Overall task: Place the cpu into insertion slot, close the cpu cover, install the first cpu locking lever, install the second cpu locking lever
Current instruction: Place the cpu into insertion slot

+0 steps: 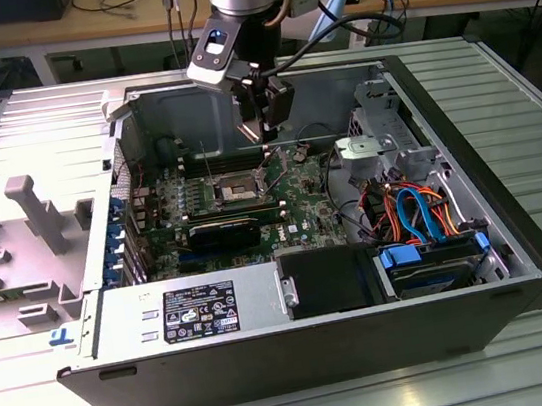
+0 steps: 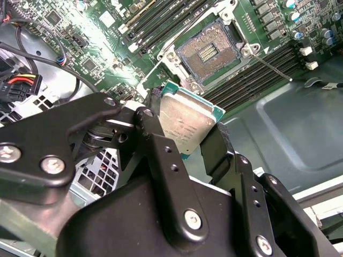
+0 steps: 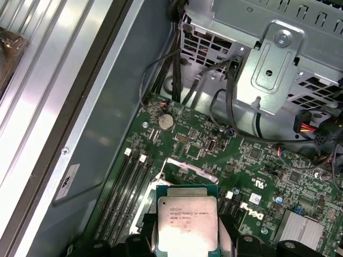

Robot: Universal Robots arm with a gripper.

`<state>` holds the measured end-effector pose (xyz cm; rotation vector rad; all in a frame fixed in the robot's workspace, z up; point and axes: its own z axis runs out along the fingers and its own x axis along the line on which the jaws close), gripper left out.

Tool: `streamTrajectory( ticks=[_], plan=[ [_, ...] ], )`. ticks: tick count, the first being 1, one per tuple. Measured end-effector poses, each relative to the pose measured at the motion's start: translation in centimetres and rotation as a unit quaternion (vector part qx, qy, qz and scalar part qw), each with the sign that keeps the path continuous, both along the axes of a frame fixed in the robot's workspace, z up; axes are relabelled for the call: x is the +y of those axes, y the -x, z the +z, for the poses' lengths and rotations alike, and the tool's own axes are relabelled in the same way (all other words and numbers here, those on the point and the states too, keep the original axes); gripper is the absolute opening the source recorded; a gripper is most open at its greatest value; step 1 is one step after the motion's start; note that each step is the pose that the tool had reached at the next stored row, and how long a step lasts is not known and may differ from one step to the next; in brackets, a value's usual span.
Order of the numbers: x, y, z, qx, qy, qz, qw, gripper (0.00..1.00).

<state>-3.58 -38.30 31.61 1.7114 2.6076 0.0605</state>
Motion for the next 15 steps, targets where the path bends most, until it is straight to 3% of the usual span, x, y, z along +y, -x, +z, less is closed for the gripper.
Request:
streamTrajectory(
  ticks=[15],
  plan=[
    [0.00,0.00,-0.10,0.0000,0.0000,-0.010,0.9999,0.54]
  ],
)
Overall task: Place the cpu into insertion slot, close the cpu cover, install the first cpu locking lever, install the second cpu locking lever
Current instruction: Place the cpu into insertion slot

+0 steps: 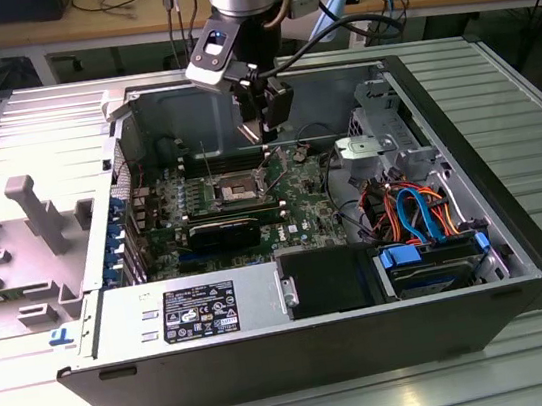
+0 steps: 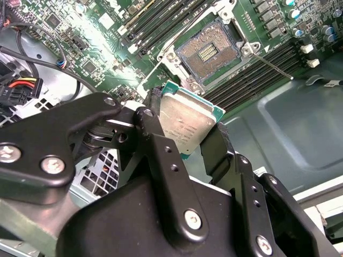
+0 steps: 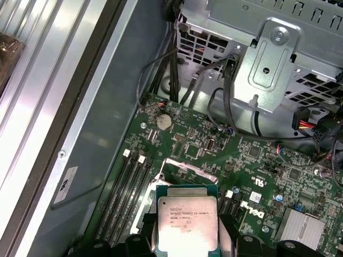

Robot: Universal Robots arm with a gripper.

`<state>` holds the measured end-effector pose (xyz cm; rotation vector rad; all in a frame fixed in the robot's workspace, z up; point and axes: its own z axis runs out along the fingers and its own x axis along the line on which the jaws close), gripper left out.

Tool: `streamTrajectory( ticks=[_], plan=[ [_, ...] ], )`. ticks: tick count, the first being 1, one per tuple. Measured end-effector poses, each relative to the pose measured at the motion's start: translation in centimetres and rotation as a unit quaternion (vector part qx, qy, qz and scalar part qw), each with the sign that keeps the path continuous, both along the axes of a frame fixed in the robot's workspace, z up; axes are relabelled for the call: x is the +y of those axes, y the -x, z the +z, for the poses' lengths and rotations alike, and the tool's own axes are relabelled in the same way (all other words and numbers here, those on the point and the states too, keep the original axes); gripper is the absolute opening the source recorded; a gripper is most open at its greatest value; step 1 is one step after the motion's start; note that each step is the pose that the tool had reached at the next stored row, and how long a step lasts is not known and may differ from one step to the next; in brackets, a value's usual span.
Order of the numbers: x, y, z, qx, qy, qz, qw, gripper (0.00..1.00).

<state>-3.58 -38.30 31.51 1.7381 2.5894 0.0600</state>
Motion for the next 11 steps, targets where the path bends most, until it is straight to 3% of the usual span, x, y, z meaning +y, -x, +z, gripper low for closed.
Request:
streamTrajectory(
  ticks=[11],
  plan=[
    [0.00,0.00,-0.06,0.0000,0.0000,-0.004,1.0000,0.54]
  ],
)
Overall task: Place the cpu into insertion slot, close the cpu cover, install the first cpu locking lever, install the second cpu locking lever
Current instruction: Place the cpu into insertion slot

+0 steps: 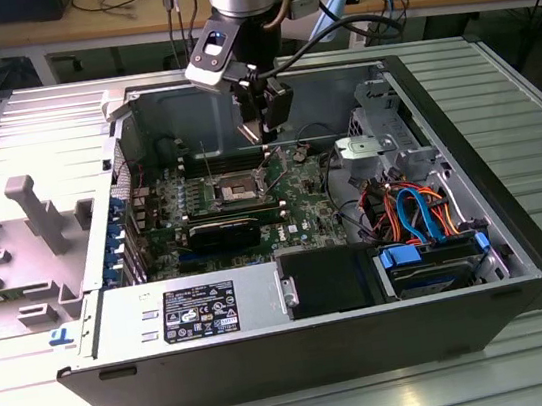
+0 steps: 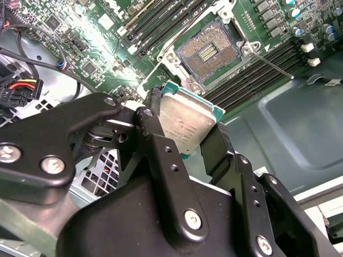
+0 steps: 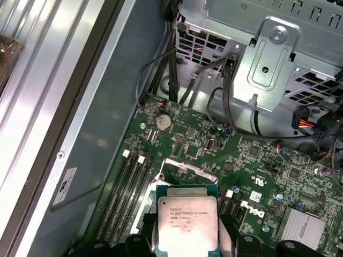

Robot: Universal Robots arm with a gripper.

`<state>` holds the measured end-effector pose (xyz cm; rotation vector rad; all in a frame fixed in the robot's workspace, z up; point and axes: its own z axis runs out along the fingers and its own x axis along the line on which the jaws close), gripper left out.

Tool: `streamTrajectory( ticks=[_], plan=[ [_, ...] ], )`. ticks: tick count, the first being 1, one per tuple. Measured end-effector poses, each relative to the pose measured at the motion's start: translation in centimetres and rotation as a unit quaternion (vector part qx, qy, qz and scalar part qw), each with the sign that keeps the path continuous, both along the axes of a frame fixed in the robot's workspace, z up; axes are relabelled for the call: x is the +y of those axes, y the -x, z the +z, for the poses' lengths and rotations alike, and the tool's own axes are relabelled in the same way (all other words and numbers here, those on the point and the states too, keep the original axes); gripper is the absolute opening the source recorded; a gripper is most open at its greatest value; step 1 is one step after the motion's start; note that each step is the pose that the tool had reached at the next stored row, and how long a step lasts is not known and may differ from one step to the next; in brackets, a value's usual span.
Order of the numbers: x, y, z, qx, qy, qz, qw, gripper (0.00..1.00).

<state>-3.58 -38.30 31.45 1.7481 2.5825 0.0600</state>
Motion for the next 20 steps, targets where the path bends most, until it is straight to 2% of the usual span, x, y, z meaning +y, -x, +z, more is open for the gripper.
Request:
streamTrajectory(
  ticks=[20],
  plan=[
    [0.00,0.00,-0.10,0.0000,0.0000,-0.009,1.0000,0.54]
  ],
)
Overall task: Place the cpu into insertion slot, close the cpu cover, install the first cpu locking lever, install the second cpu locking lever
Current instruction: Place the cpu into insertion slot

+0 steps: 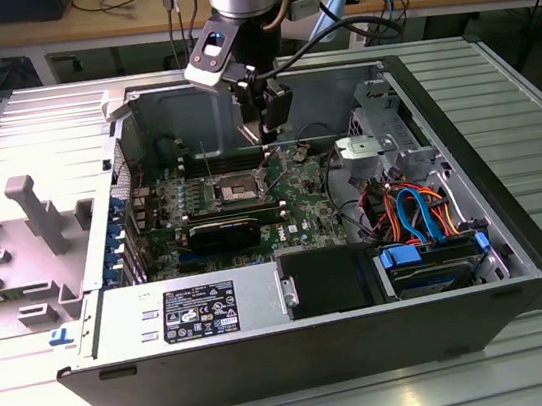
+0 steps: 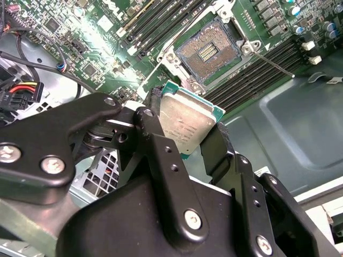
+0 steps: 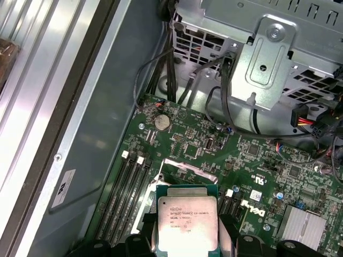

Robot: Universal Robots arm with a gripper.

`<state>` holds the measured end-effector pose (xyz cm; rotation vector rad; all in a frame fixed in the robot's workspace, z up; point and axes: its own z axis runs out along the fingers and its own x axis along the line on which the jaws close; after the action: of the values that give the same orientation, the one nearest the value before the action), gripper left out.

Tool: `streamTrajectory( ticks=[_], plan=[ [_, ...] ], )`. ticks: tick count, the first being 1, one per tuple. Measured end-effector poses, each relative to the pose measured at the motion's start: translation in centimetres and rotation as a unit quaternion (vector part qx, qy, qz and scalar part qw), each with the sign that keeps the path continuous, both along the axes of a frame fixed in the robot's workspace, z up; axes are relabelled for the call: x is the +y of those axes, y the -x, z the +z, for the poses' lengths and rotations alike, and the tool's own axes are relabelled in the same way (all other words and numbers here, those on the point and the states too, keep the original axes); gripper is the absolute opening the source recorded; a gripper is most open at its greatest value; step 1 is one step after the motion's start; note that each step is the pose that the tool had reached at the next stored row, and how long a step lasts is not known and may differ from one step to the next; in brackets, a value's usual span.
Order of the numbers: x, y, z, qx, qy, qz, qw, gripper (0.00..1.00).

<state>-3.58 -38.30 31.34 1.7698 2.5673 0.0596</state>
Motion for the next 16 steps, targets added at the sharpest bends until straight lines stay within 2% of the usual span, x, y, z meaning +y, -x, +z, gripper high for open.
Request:
streamTrajectory(
  ticks=[16],
  plan=[
    [0.00,0.00,-0.09,0.0000,0.0000,-0.006,1.0000,0.54]
  ],
)
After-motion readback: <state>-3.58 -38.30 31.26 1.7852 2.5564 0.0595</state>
